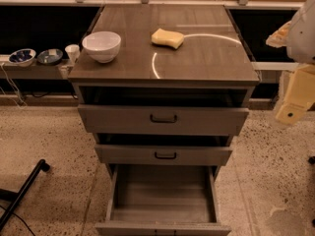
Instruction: Place sponge into bottom drawer
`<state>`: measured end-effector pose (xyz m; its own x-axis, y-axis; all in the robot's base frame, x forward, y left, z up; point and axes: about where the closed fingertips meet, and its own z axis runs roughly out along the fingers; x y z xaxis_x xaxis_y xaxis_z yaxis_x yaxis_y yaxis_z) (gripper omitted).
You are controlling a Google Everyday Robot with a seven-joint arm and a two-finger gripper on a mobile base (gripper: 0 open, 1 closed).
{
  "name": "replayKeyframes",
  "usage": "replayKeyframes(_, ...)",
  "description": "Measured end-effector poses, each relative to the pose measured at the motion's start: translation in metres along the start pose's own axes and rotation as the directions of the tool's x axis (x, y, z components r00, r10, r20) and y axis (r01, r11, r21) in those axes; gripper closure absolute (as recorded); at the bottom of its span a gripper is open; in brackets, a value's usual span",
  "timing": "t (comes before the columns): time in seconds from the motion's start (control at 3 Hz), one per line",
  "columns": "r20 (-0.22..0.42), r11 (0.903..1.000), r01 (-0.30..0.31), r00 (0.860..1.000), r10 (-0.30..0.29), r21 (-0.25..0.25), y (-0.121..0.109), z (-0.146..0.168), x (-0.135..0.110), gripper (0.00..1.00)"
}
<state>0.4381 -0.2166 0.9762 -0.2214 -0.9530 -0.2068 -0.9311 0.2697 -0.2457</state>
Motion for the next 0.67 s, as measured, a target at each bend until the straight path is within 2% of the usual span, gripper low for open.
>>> replayKeyframes(0.33,0.000,1.0000,0.000,1.000,0.000,0.000,0.000,0.000,0.000,0.00)
replayKeyframes(0.67,0.038,0.9991,0.038,0.999,-0.038,-0.017,-0.026,0.008,-0.016,0.00)
